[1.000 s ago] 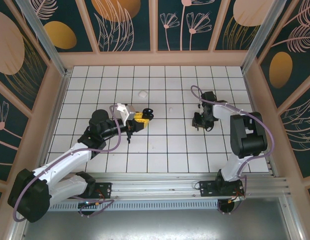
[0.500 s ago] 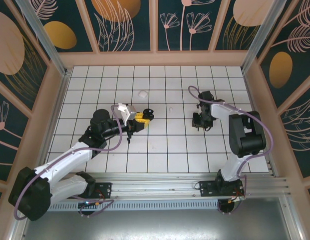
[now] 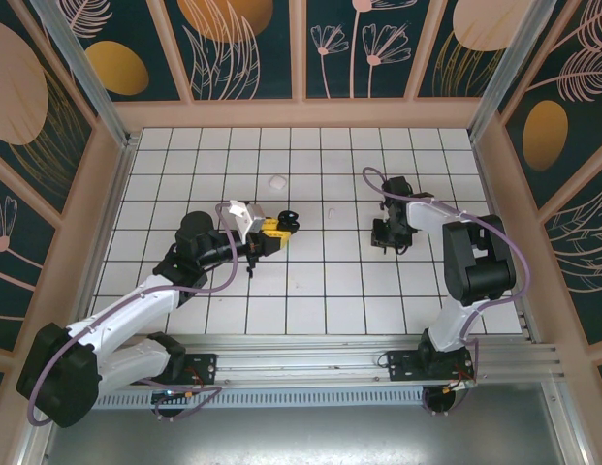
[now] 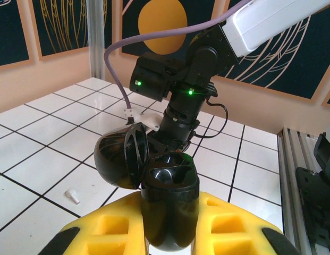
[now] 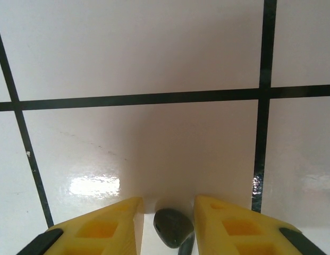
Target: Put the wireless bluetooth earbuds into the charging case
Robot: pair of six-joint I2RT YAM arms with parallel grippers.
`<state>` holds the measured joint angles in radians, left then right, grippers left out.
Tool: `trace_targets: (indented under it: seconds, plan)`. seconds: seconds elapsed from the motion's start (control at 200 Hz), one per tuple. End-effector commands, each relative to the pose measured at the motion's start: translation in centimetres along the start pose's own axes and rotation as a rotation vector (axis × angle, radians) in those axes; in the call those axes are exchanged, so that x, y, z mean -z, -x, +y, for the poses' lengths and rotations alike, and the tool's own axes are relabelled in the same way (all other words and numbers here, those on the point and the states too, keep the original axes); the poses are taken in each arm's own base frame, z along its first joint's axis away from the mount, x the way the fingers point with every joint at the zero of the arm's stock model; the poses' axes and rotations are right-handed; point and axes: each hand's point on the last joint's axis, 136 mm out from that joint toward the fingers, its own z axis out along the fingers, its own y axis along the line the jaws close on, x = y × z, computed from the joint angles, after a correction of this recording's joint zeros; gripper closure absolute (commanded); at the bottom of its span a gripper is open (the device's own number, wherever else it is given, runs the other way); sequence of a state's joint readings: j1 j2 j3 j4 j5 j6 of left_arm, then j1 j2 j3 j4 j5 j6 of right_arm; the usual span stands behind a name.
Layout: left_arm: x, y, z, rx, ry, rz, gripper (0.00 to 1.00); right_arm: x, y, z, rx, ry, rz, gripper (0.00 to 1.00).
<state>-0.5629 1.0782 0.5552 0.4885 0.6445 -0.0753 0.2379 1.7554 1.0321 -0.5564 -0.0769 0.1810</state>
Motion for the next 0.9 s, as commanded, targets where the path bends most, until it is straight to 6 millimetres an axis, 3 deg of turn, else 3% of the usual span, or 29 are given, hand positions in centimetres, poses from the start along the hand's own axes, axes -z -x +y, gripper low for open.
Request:
trace_targets:
  seconds: [0.0, 0.27, 0.896]
  plan:
    - [0.0, 1.4, -0.3, -0.025, -0.005, -0.027, 1.00, -0.7, -2.6, -0.3, 0.004, -0.035, 0.100, 0.69]
    - [0.1, 1.4, -0.1, -0.022, 0.005, -0.029, 1.00, -0.2, -2.7, -0.5, 0.006, -0.066, 0.078, 0.78]
    - [0.3, 1.2, 0.3, -0.018, 0.036, -0.041, 1.00, 3.7, 0.4, 1.2, 0.011, -0.030, -0.064, 0.87]
